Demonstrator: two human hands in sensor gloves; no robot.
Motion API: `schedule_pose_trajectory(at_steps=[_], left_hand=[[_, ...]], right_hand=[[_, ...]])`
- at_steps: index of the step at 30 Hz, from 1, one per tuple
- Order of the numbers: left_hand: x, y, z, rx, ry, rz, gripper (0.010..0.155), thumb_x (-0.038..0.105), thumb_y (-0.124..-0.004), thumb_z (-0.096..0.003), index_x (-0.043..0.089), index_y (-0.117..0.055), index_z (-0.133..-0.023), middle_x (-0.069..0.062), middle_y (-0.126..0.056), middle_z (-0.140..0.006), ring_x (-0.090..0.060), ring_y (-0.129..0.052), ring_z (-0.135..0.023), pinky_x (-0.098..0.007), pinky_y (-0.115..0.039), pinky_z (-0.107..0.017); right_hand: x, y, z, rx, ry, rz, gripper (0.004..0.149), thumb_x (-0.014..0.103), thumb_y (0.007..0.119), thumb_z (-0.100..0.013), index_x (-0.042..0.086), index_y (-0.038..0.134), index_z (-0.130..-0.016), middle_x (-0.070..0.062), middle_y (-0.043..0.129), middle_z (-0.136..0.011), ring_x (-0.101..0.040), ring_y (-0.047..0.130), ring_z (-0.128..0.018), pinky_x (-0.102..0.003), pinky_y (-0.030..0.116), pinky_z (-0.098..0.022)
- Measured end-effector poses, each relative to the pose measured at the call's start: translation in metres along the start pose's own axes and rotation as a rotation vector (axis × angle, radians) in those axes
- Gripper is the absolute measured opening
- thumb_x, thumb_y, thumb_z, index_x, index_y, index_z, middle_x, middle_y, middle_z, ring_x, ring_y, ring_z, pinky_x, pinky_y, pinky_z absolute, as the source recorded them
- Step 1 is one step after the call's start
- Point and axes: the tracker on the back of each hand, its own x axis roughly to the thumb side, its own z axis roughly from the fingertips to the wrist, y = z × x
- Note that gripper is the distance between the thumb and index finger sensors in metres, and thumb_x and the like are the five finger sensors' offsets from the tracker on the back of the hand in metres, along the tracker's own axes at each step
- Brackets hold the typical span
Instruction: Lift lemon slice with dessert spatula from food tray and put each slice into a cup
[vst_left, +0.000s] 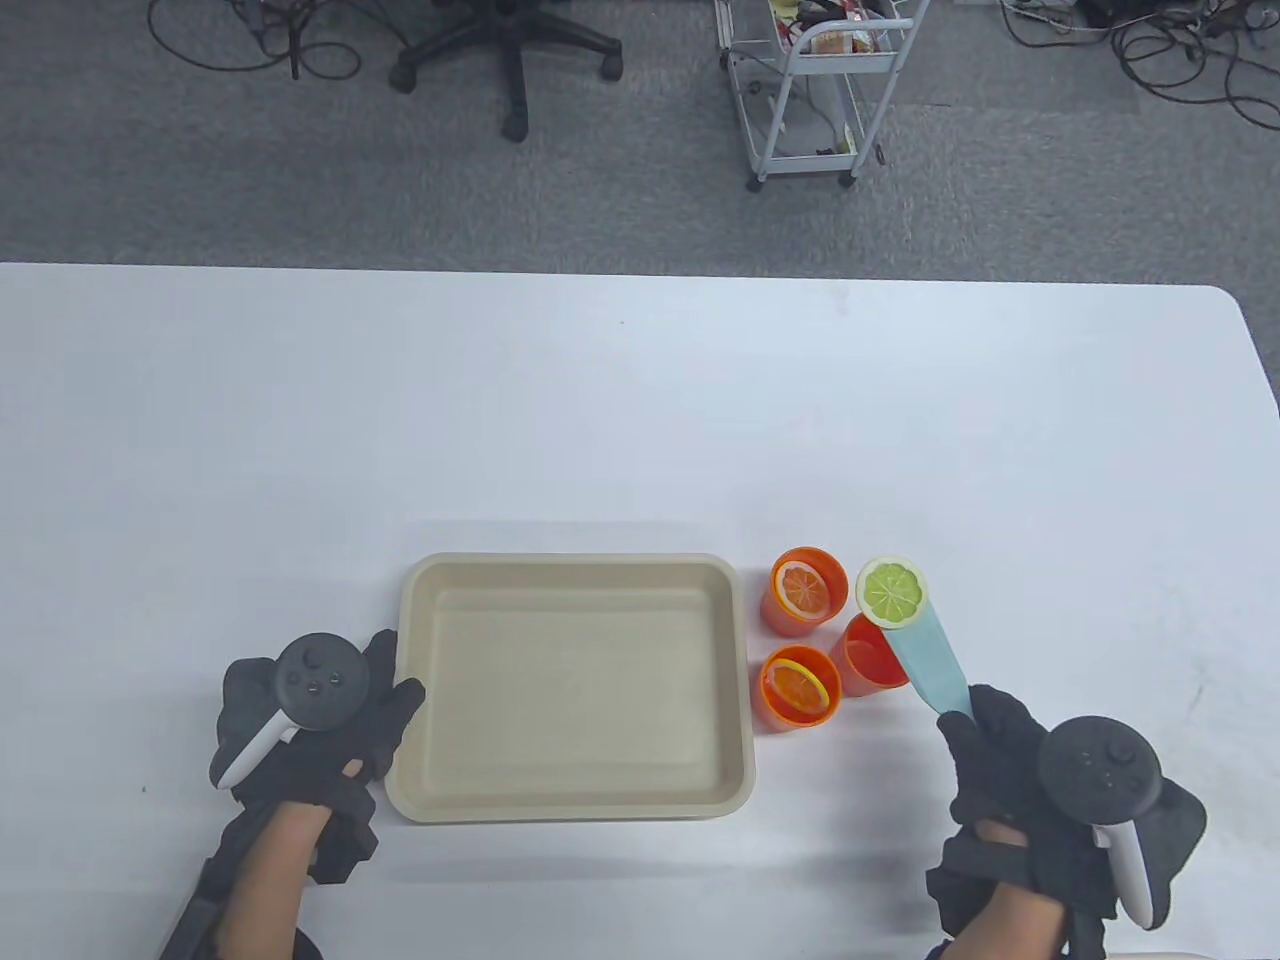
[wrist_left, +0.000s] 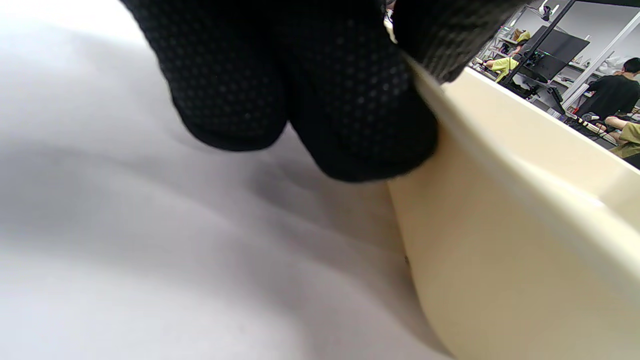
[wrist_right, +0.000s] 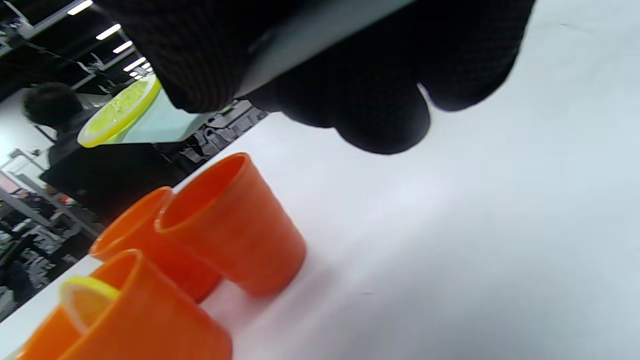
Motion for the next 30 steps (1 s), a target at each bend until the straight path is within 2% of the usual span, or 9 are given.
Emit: schedule_pose_trajectory(at_steps=[8, 16, 30], left_hand=[[0.0, 0.0, 0.001, 0.002, 0.001, 0.0, 0.071, 0.044, -0.075, -0.061, 0.002, -0.05, -0.113, 0.0, -0.094, -0.075, -0.003, -0.106, -0.043, -0.035, -0.094, -0.046], [0.0, 0.0, 0.001, 0.002, 0.002, -0.001, 0.071, 0.044, -0.075, -0.0611, 0.002, -0.05, -0.113, 0.0, -0.094, -0.075, -0.003, -0.106, -0.043, -0.035, -0.094, -0.046], [0.0, 0.0, 0.001, 0.002, 0.002, -0.001, 0.071, 0.044, -0.075, -0.0611, 0.002, -0.05, -0.113, 0.0, -0.094, -0.074, -0.003, -0.106, -0.043, -0.035, -0.094, -0.046]], right_hand=[[-0.011, 0.004, -0.003, 0.057, 0.121, 0.007, 0.051, 0.036, 0.087, -0.051, 0.015, 0.078, -0.097, -0.008, 0.094, -0.075, -0.025, 0.102, -0.052, -0.049, 0.081, -0.05], [-0.013, 0.0, 0.001, 0.014, 0.177, -0.015, 0.048, 0.033, 0.088, -0.052, 0.016, 0.079, -0.096, -0.009, 0.091, -0.078, -0.027, 0.1, -0.056, -0.051, 0.079, -0.053], [-0.01, 0.0, 0.003, -0.016, 0.192, 0.001, 0.047, 0.033, 0.089, -0.052, 0.016, 0.078, -0.095, -0.01, 0.089, -0.08, -0.028, 0.098, -0.06, -0.053, 0.077, -0.056]])
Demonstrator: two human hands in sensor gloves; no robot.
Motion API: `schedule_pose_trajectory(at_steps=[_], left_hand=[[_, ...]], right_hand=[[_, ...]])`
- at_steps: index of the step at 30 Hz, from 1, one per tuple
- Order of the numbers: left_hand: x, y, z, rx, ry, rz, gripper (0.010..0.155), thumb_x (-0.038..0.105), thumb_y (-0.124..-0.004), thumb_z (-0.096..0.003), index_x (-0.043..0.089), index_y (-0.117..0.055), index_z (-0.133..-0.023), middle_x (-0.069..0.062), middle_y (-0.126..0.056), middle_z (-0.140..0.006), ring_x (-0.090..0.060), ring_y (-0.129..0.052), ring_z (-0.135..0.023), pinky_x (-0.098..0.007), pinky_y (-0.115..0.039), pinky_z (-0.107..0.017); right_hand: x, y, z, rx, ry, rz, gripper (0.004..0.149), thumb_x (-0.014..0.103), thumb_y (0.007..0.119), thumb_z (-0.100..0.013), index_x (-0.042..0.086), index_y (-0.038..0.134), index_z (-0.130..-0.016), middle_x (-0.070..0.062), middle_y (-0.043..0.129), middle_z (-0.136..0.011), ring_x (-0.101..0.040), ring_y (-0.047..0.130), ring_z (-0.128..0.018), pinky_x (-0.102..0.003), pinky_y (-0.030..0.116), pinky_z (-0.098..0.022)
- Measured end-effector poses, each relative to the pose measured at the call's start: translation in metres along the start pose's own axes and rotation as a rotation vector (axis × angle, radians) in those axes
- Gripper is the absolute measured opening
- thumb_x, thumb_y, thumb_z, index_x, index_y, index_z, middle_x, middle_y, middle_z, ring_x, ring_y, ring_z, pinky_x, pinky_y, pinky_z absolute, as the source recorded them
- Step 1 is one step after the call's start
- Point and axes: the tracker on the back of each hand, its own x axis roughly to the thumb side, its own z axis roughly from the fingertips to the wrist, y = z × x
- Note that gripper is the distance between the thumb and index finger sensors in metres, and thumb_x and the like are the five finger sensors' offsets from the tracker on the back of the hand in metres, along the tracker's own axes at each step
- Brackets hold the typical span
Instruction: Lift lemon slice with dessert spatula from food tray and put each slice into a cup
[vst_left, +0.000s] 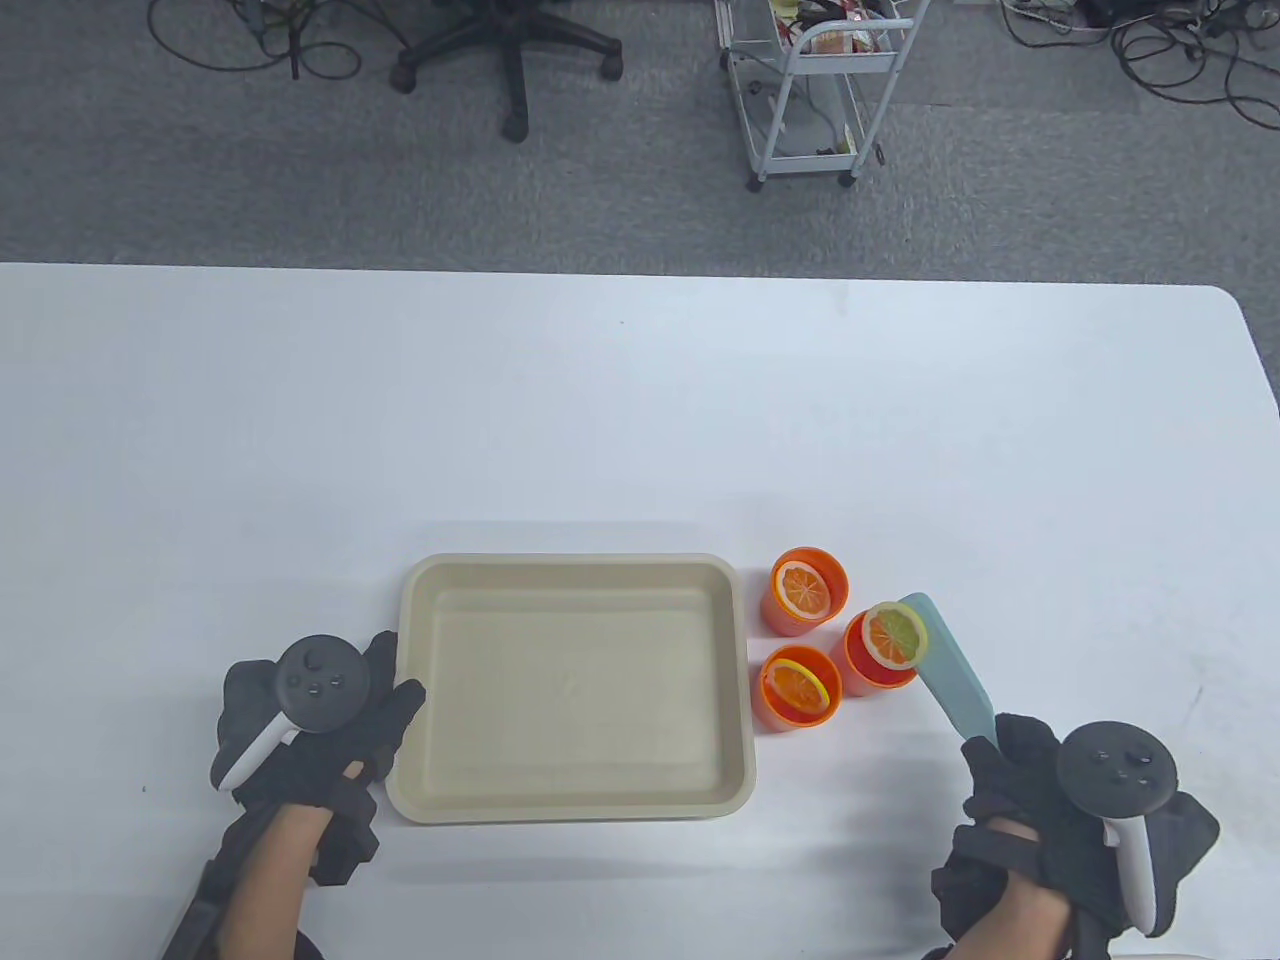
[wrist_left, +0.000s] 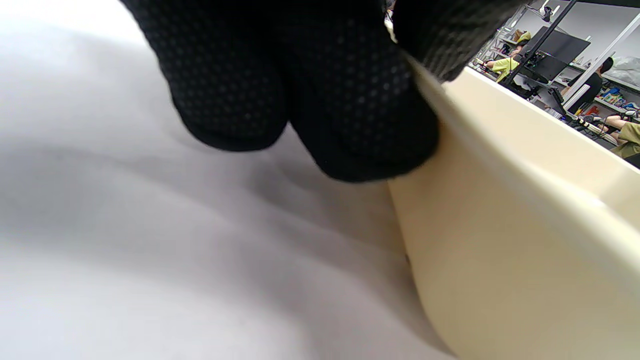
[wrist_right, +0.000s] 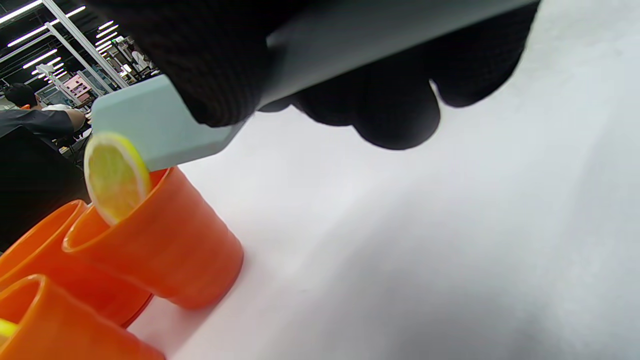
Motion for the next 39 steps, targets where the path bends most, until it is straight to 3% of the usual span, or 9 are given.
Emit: schedule_pose_trajectory(at_steps=[5, 10, 18, 28, 39], left_hand=[[0.0, 0.0, 0.0, 0.0, 0.0, 0.0, 0.071, 0.044, -0.075, -0.0611, 0.002, -0.05, -0.113, 0.0, -0.094, -0.075, -0.003, -0.106, -0.043, -0.035, -0.094, -0.046], [0.0, 0.0, 0.0, -0.002, 0.001, 0.003, 0.071, 0.044, -0.075, -0.0611, 0.003, -0.05, -0.113, 0.0, -0.094, -0.075, -0.003, -0.106, -0.043, -0.035, -0.094, -0.046], [0.0, 0.0, 0.0, -0.004, 0.002, 0.002, 0.071, 0.044, -0.075, -0.0611, 0.002, -0.051, -0.113, 0.0, -0.095, -0.075, -0.003, -0.106, -0.043, -0.035, -0.094, -0.046], [0.001, 0.0, 0.001, -0.001, 0.003, -0.004, 0.071, 0.044, -0.075, -0.0611, 0.002, -0.051, -0.113, 0.0, -0.094, -0.075, -0.003, -0.106, -0.043, -0.035, -0.094, -0.046], [0.001, 0.0, 0.0, -0.002, 0.003, -0.005, 0.071, 0.044, -0.075, -0.0611, 0.002, -0.051, -0.113, 0.0, -0.095, -0.075, -0.003, -0.106, -0.043, -0.035, -0.094, -0.046]], right_hand=[[0.013, -0.002, 0.01, -0.045, -0.054, -0.002, 0.05, 0.033, 0.085, -0.054, 0.014, 0.073, -0.098, -0.011, 0.087, -0.081, -0.027, 0.098, -0.059, -0.052, 0.077, -0.056], [0.052, 0.008, 0.038, -0.072, -0.268, 0.045, 0.053, 0.036, 0.083, -0.055, 0.013, 0.07, -0.101, -0.01, 0.089, -0.08, -0.024, 0.1, -0.055, -0.049, 0.08, -0.053], [0.118, 0.052, 0.068, 0.041, -0.645, 0.197, 0.058, 0.037, 0.081, -0.055, 0.011, 0.065, -0.105, -0.01, 0.09, -0.08, -0.02, 0.102, -0.051, -0.045, 0.084, -0.049], [0.171, 0.141, 0.087, 0.196, -0.753, 0.447, 0.058, 0.038, 0.081, -0.055, 0.009, 0.066, -0.103, -0.01, 0.091, -0.079, -0.017, 0.104, -0.047, -0.042, 0.088, -0.044], [0.181, 0.182, 0.087, 0.232, -0.738, 0.62, 0.057, 0.038, 0.08, -0.055, 0.007, 0.069, -0.101, -0.01, 0.093, -0.079, -0.02, 0.107, -0.051, -0.044, 0.088, -0.046]])
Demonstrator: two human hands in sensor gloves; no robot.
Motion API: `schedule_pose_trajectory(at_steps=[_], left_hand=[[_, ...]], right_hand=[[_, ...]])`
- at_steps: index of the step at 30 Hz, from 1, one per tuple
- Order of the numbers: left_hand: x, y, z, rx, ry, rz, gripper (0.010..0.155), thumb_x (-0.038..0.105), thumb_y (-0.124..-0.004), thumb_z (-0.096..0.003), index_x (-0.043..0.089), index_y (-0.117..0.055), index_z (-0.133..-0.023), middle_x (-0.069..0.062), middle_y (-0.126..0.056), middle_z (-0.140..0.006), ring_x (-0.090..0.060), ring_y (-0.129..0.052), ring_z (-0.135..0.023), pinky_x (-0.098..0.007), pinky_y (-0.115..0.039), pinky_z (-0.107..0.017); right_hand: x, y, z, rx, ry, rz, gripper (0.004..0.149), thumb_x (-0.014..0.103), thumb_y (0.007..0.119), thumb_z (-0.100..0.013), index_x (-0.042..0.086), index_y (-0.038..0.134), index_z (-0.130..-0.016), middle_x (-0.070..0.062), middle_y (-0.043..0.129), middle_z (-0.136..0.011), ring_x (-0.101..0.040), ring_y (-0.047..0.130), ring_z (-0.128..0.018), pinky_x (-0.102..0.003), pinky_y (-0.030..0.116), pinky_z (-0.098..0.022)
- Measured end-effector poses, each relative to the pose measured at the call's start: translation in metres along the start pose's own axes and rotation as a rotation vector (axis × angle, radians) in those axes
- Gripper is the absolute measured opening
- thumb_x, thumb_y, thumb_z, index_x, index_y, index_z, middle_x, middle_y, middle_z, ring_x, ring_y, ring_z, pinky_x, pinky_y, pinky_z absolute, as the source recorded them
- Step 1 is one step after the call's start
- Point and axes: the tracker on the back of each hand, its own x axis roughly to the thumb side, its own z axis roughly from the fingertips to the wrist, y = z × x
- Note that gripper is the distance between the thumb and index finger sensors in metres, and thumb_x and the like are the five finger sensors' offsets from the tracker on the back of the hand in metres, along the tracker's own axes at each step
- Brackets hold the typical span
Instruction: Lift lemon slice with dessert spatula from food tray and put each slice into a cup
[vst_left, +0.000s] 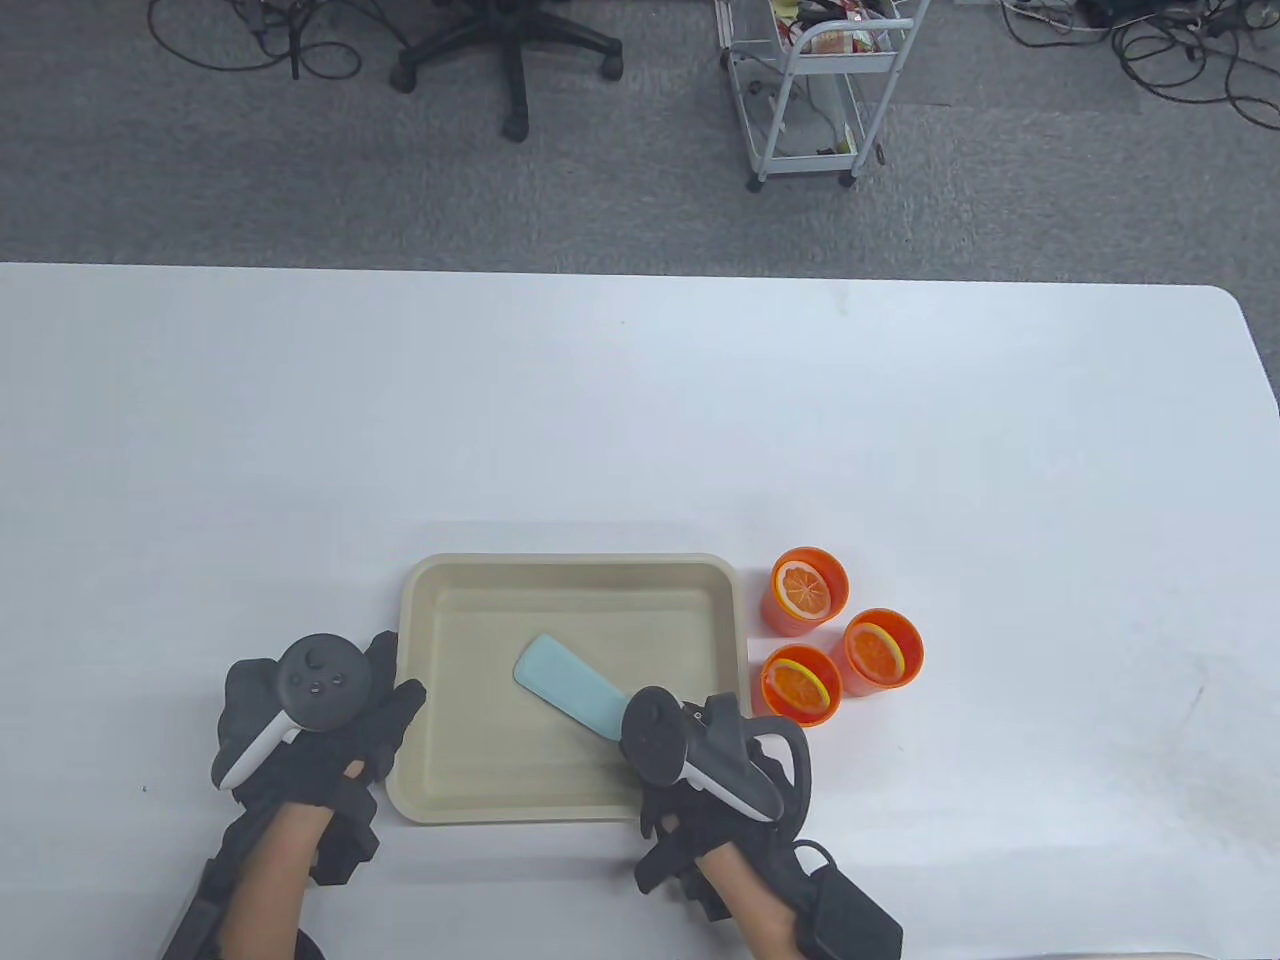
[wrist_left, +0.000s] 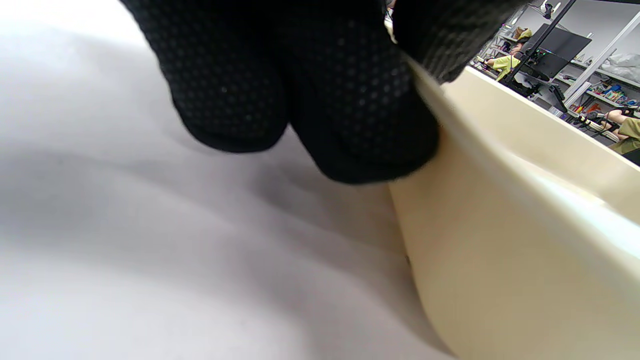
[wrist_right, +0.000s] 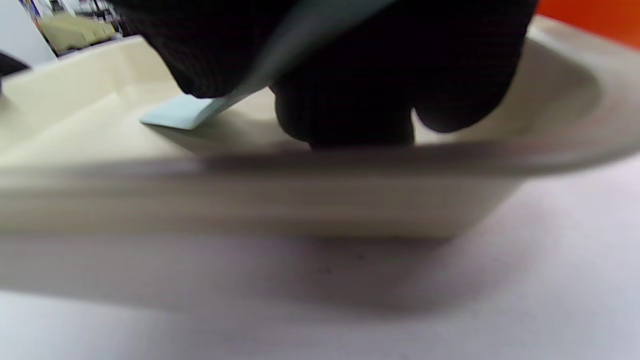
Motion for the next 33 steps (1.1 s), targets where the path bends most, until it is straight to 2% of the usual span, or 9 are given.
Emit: schedule_pose_trajectory(at_steps=[5, 10, 15, 22, 23, 26, 28, 30, 33], left_hand=[[0.0, 0.0, 0.0, 0.001, 0.001, 0.001, 0.071, 0.044, -0.075, -0.0611, 0.002, -0.051, -0.113, 0.0, -0.095, -0.074, -0.003, -0.107, -0.043, -0.035, -0.094, -0.045], [-0.001, -0.001, 0.0, -0.004, 0.004, 0.005, 0.072, 0.046, -0.074, -0.0614, 0.003, -0.05, -0.114, -0.001, -0.094, -0.076, -0.004, -0.107, -0.045, -0.036, -0.093, -0.047], [-0.002, 0.011, 0.011, 0.03, 0.015, -0.088, 0.087, 0.058, -0.074, -0.0586, 0.002, -0.042, -0.117, -0.008, -0.089, -0.089, -0.015, -0.105, -0.061, -0.045, -0.088, -0.056], [0.016, 0.038, 0.049, 0.426, -0.08, -0.165, 0.089, 0.063, -0.076, -0.0563, 0.015, -0.038, -0.121, -0.012, -0.073, -0.111, -0.036, -0.088, -0.094, -0.06, -0.074, -0.069], [0.022, 0.041, 0.057, 0.503, -0.105, -0.192, 0.089, 0.064, -0.076, -0.0563, 0.017, -0.037, -0.121, -0.013, -0.069, -0.114, -0.037, -0.084, -0.098, -0.062, -0.071, -0.072], [0.034, 0.043, 0.072, 0.65, -0.15, -0.235, 0.091, 0.066, -0.075, -0.0557, 0.022, -0.031, -0.123, -0.015, -0.052, -0.123, -0.045, -0.065, -0.111, -0.07, -0.056, -0.079], [0.043, 0.042, 0.083, 0.761, -0.186, -0.277, 0.093, 0.068, -0.074, -0.0548, 0.025, -0.029, -0.123, -0.015, -0.043, -0.127, -0.047, -0.053, -0.116, -0.074, -0.046, -0.081], [0.048, 0.041, 0.089, 0.822, -0.214, -0.314, 0.093, 0.07, -0.073, -0.0548, 0.028, -0.027, -0.123, -0.014, -0.035, -0.13, -0.049, -0.044, -0.119, -0.076, -0.039, -0.082], [0.055, 0.038, 0.094, 0.84, -0.239, -0.348, 0.094, 0.073, -0.071, -0.0538, 0.032, -0.023, -0.123, -0.01, -0.022, -0.132, -0.046, -0.025, -0.121, -0.079, -0.024, -0.08]], right_hand=[[0.001, 0.004, 0.001, 0.042, 0.013, 0.075, 0.057, 0.039, 0.079, -0.055, 0.008, 0.068, -0.102, -0.009, 0.093, -0.082, -0.022, 0.108, -0.058, -0.046, 0.086, -0.05], [0.0, 0.002, 0.006, 0.054, -0.006, 0.053, 0.061, 0.044, 0.078, -0.055, 0.009, 0.067, -0.104, -0.011, 0.088, -0.088, -0.027, 0.104, -0.067, -0.049, 0.083, -0.055], [-0.001, -0.021, 0.027, -0.116, -0.066, -0.009, 0.063, 0.046, 0.078, -0.055, 0.011, 0.064, -0.105, -0.012, 0.083, -0.093, -0.031, 0.098, -0.076, -0.052, 0.078, -0.06], [-0.01, -0.047, 0.063, -0.532, -0.117, -0.051, 0.079, 0.06, 0.078, -0.051, 0.019, 0.052, -0.113, -0.01, 0.069, -0.108, -0.04, 0.079, -0.096, -0.061, 0.063, -0.071], [-0.011, -0.049, 0.068, -0.606, -0.108, -0.048, 0.081, 0.062, 0.078, -0.05, 0.021, 0.05, -0.114, -0.01, 0.066, -0.11, -0.041, 0.075, -0.1, -0.063, 0.061, -0.073], [-0.014, -0.052, 0.076, -0.726, -0.09, -0.029, 0.085, 0.065, 0.077, -0.049, 0.025, 0.044, -0.116, -0.009, 0.055, -0.117, -0.043, 0.062, -0.109, -0.067, 0.051, -0.077], [-0.017, -0.052, 0.08, -0.779, -0.065, -0.024, 0.087, 0.066, 0.076, -0.049, 0.028, 0.037, -0.117, -0.009, 0.044, -0.122, -0.045, 0.048, -0.115, -0.07, 0.041, -0.079], [-0.018, -0.051, 0.081, -0.791, -0.041, -0.008, 0.09, 0.068, 0.074, -0.049, 0.03, 0.03, -0.118, -0.008, 0.03, -0.125, -0.047, 0.03, -0.118, -0.071, 0.031, -0.08], [-0.021, -0.05, 0.079, -0.778, 0.007, 0.019, 0.092, 0.068, 0.07, -0.051, 0.035, 0.014, -0.117, -0.005, 0.001, -0.123, -0.046, -0.006, -0.112, -0.07, 0.011, -0.077]])
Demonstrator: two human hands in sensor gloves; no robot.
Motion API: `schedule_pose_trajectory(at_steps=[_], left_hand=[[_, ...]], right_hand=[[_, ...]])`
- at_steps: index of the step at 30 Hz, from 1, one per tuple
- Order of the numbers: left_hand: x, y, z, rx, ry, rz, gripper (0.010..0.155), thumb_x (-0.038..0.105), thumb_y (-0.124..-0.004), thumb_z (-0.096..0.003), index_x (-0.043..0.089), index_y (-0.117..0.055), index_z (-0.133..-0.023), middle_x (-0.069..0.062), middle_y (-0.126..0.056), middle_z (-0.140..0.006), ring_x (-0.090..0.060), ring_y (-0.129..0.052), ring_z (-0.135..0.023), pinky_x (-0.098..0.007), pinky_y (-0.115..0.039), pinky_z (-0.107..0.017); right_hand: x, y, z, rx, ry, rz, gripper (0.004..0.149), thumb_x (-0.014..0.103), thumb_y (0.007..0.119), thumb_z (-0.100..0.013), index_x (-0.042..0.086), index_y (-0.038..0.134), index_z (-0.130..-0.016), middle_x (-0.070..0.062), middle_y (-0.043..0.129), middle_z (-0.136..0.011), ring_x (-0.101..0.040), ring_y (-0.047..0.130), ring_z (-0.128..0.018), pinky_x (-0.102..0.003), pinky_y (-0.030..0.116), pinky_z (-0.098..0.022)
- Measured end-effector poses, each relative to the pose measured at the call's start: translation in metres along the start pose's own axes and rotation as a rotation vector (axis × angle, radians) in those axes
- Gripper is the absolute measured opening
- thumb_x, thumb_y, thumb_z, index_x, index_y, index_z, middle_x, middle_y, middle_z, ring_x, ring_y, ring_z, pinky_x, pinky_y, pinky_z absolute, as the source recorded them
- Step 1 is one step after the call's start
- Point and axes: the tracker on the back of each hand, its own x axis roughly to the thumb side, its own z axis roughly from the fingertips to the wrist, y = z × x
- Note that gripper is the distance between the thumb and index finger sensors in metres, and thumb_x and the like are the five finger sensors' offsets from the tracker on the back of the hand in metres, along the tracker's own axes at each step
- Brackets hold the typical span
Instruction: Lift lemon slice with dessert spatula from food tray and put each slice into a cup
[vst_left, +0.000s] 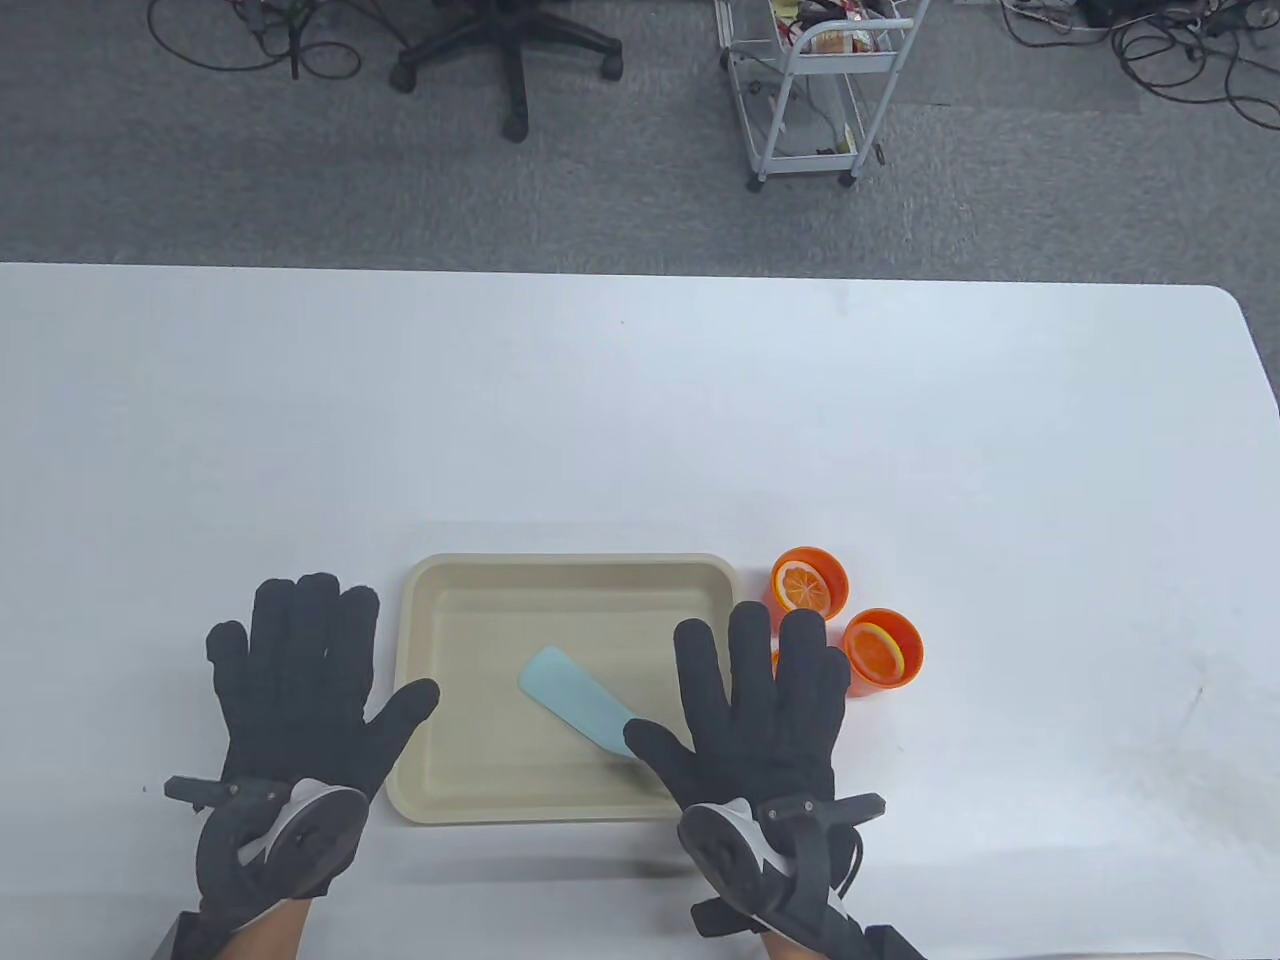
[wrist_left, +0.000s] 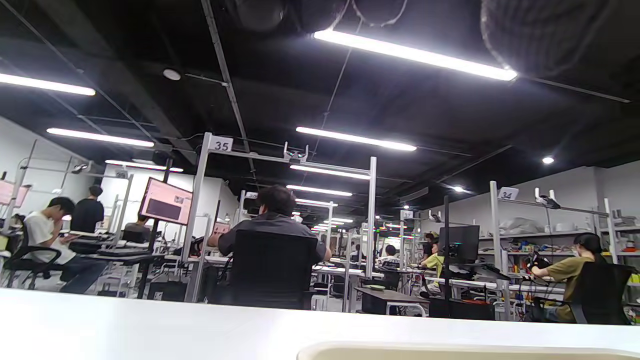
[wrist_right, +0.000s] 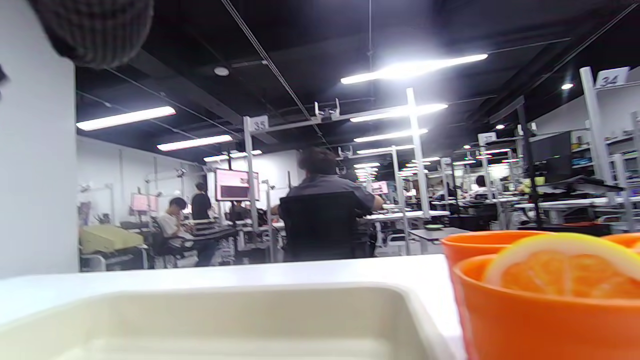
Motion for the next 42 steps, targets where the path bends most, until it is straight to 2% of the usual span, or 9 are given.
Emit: schedule_pose_trajectory(at_steps=[4, 8, 15, 42], left_hand=[[0.006, 0.0, 0.001, 0.016, -0.025, -0.033, 0.095, 0.076, -0.067, -0.0532, 0.034, -0.018, -0.123, -0.01, -0.01, -0.132, -0.046, -0.012, -0.12, -0.081, -0.014, -0.076], [0.004, -0.007, -0.001, -0.012, -0.028, -0.051, 0.094, 0.076, -0.066, -0.0533, 0.034, -0.019, -0.123, -0.01, -0.01, -0.132, -0.046, -0.012, -0.12, -0.081, -0.013, -0.076], [-0.002, -0.019, -0.004, -0.072, -0.012, -0.076, 0.095, 0.076, -0.066, -0.0534, 0.032, -0.019, -0.123, -0.012, -0.012, -0.131, -0.047, -0.015, -0.12, -0.081, -0.016, -0.076], [0.001, -0.021, -0.005, -0.097, -0.016, -0.047, 0.095, 0.076, -0.067, -0.0537, 0.032, -0.02, -0.123, -0.012, -0.015, -0.132, -0.047, -0.016, -0.12, -0.081, -0.016, -0.076]], right_hand=[[-0.005, 0.002, -0.003, -0.024, 0.026, 0.008, 0.094, 0.068, 0.07, -0.052, 0.036, 0.009, -0.115, -0.001, -0.009, -0.12, -0.043, -0.018, -0.107, -0.069, -0.001, -0.072], [-0.008, 0.01, -0.008, 0.016, 0.045, 0.014, 0.094, 0.068, 0.069, -0.052, 0.035, 0.009, -0.115, -0.001, -0.007, -0.12, -0.042, -0.018, -0.107, -0.069, -0.002, -0.071], [-0.009, 0.02, -0.013, 0.076, 0.044, 0.022, 0.092, 0.068, 0.069, -0.052, 0.034, 0.011, -0.116, -0.002, -0.004, -0.122, -0.041, -0.015, -0.109, -0.068, 0.0, -0.072], [-0.001, 0.018, -0.008, 0.079, -0.02, 0.006, 0.09, 0.066, 0.069, -0.053, 0.032, 0.015, -0.117, -0.005, 0.005, -0.124, -0.042, -0.007, -0.112, -0.069, 0.005, -0.074]])
